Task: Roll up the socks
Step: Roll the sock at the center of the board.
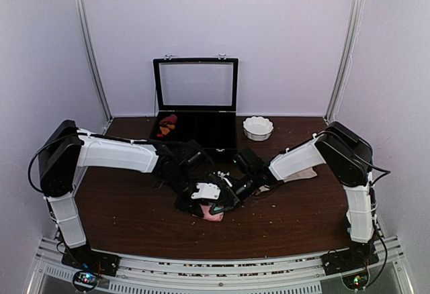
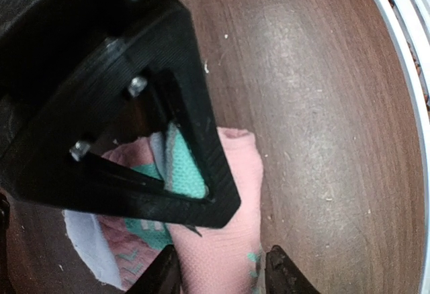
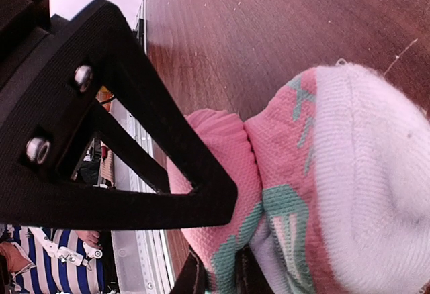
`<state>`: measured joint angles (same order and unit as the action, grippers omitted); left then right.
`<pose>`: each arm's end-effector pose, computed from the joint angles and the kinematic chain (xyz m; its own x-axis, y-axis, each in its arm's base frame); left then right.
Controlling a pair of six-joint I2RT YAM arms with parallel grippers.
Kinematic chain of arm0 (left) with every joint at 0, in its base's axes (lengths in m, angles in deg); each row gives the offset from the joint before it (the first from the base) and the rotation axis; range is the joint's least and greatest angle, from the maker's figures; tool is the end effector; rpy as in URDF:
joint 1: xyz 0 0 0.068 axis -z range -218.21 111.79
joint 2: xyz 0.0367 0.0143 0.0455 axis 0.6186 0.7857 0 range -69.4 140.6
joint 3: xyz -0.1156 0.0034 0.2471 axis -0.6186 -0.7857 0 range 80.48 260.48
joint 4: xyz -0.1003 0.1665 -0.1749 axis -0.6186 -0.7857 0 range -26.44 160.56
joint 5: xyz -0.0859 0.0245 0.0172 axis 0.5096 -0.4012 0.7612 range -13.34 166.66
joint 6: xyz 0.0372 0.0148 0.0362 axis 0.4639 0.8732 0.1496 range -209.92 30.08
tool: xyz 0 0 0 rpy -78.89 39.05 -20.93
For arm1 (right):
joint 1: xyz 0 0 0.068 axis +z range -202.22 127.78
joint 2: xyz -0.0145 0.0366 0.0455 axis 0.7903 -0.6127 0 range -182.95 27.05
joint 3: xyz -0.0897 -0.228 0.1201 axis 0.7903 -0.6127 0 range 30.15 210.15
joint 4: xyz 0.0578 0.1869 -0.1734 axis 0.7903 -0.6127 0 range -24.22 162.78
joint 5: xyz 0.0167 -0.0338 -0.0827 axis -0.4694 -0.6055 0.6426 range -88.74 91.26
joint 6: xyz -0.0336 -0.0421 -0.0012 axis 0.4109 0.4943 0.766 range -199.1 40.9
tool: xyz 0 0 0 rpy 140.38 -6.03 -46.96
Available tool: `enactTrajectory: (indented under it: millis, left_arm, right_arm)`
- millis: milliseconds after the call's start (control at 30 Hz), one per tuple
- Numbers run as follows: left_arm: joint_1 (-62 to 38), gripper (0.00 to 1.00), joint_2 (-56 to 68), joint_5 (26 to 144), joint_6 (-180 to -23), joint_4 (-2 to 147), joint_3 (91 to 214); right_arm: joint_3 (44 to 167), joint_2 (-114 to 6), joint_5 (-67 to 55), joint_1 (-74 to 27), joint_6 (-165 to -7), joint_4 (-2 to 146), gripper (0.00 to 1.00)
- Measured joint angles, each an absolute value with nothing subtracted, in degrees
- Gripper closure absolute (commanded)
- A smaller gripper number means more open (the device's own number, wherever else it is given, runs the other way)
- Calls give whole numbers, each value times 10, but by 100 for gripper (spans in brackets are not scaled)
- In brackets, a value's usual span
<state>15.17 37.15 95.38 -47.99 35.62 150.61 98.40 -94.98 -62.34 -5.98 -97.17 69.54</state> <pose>0.2070 -0.2977 0.1673 0.1285 0.8882 -0.4411 0.9887 -0.1493 -0.0126 0.2552 0.3124 0.0999 -0.7558 -0.5898 -0.2844 -0.4459 0.1457 0.8831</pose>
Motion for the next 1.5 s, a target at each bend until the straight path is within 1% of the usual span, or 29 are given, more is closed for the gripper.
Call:
enactTrajectory:
  millis: [100,200,233,300,367,400,467,500,533,567,633,667,733,767,800,833,900,1033,1100,1167,1500]
  left_arm:
    - [152,58,372,958,-481,343,1512]
    - [152,64,375,958,-488,340,1516]
    - [152,68,378,957,-491,340,1518]
    - [152,79,393,953,-497,338,1529]
    - [151,88,406,949,-503,327,1542]
    - [150,91,413,951,-504,318,1552]
    - [143,95,426,963,-508,300,1572]
    - [141,95,432,972,-510,293,1580]
    - [137,96,440,985,-512,288,1589]
    - [134,96,446,996,-511,284,1595]
    - [131,96,457,1017,-510,272,1608]
    - [129,96,463,1025,-511,267,1614]
    - [128,96,478,1045,-507,251,1631]
    - [127,97,486,1055,-506,242,1640]
    - [126,97,494,1071,-499,233,1650]
    - [125,97,499,1087,-494,225,1659]
    - [124,97,505,1125,-465,219,1679]
    - [117,97,537,1113,-509,216,1719]
    - [105,97,561,1140,-507,208,1721]
    - [104,97,564,1141,-516,203,1726]
    - [101,96,558,1140,-574,213,1713]
  right_arm:
    - [984,-950,-624,-60,-970,694,100]
    - [984,-950,-624,-60,-971,694,100]
    - [984,-950,-624,-60,-971,694,100]
    - [984,-949,-624,-60,-973,694,100]
    - [980,-947,-621,-60,-974,696,99]
    - [975,-943,-617,-60,-975,698,97]
    - [959,-933,-610,-60,-979,711,91]
    - [944,-925,-603,-60,-986,726,79]
    - [930,-917,-598,-60,-992,742,70]
    - [915,-911,-595,-60,-1001,761,66]
    - [884,-897,-593,-63,-1021,807,62]
    - [873,-889,-589,-63,-1029,823,58]
    - [851,-876,-581,-64,-1039,849,40]
    - [844,-872,-579,-65,-1043,854,13]
    - [839,-867,-577,-67,-1047,858,1]
    - [832,-860,-574,-70,-1047,864,0]
    - [816,-842,-582,-82,-1046,870,0]
    - [789,-800,-518,-68,-988,855,0]
    - [777,-785,-484,-63,-990,847,0]
    - [754,-764,-446,-64,-984,847,0]
    - [651,-643,-346,-48,-989,819,0]
